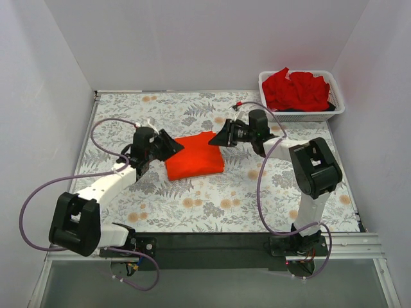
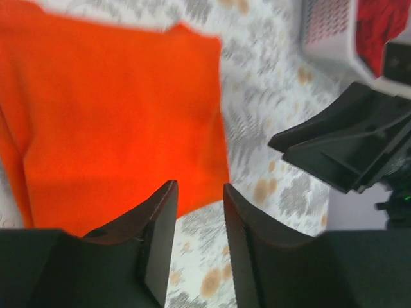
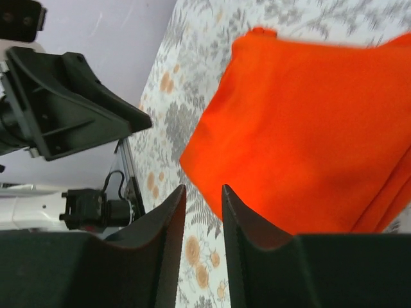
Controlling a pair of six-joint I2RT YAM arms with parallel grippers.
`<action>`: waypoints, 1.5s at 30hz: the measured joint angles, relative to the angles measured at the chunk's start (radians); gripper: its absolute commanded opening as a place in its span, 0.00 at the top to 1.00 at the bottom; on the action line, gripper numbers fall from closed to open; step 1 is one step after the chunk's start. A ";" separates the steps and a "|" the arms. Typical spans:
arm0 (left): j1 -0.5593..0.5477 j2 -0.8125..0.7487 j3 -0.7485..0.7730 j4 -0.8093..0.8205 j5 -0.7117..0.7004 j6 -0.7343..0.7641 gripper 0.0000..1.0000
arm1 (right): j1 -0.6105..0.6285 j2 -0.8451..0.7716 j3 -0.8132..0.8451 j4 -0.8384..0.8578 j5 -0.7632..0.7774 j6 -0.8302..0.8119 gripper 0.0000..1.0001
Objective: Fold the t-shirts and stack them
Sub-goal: Fold the tshirt
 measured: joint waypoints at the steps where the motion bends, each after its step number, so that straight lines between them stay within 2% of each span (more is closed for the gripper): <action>1: -0.018 -0.006 -0.047 0.016 0.012 -0.019 0.73 | 0.008 -0.002 -0.025 0.002 -0.008 -0.006 0.68; 3: -0.030 0.002 -0.133 0.025 0.022 -0.053 0.83 | 0.021 0.010 -0.068 -0.002 -0.029 -0.024 0.72; 4: -0.029 0.016 -0.182 0.028 0.021 -0.076 0.85 | 0.024 0.026 -0.083 -0.002 -0.039 -0.033 0.73; 8: -0.005 0.079 -0.332 0.066 0.045 -0.171 0.90 | 0.016 0.121 -0.122 -0.005 -0.058 -0.062 0.76; 12: 0.065 0.083 -0.387 0.159 0.107 -0.241 0.91 | -0.026 0.191 -0.157 0.024 -0.113 -0.059 0.77; 15: 0.086 0.058 -0.407 0.166 0.124 -0.256 0.81 | -0.048 0.175 -0.174 0.025 -0.117 -0.075 0.77; 16: 0.089 0.041 -0.408 0.149 0.124 -0.256 0.78 | -0.052 0.166 -0.183 0.024 -0.116 -0.078 0.77; 17: 0.090 0.021 -0.408 0.132 0.124 -0.255 0.70 | -0.054 0.154 -0.191 0.020 -0.111 -0.080 0.77; 20: 0.092 -0.070 -0.391 0.036 0.112 -0.234 0.59 | -0.052 0.103 -0.204 -0.005 -0.093 -0.081 0.75; 23: 0.093 -0.169 -0.317 -0.084 0.077 -0.192 0.43 | -0.024 0.034 -0.203 -0.012 -0.083 -0.074 0.71; 24: 0.094 -0.195 -0.285 -0.113 0.058 -0.175 0.34 | -0.005 0.010 -0.198 -0.013 -0.078 -0.069 0.68; 27: 0.099 -0.260 -0.171 -0.209 -0.021 -0.103 0.22 | 0.080 -0.036 -0.155 -0.011 -0.056 -0.047 0.64; 31: 0.103 -0.315 -0.052 -0.291 -0.172 0.009 0.19 | 0.202 -0.023 -0.068 -0.004 -0.032 -0.017 0.64; 35: 0.104 -0.368 -0.034 -0.324 -0.330 0.115 0.17 | 0.293 0.065 0.022 0.019 -0.013 0.015 0.64; 38: 0.104 -0.398 -0.072 -0.323 -0.402 0.162 0.07 | 0.314 0.183 0.074 0.031 0.003 0.034 0.64; 42: 0.104 -0.399 -0.114 -0.335 -0.428 0.191 0.06 | 0.305 0.354 0.109 0.061 -0.018 0.088 0.64; 45: 0.104 -0.398 -0.118 -0.337 -0.443 0.207 0.07 | 0.298 0.365 0.124 0.083 -0.026 0.108 0.64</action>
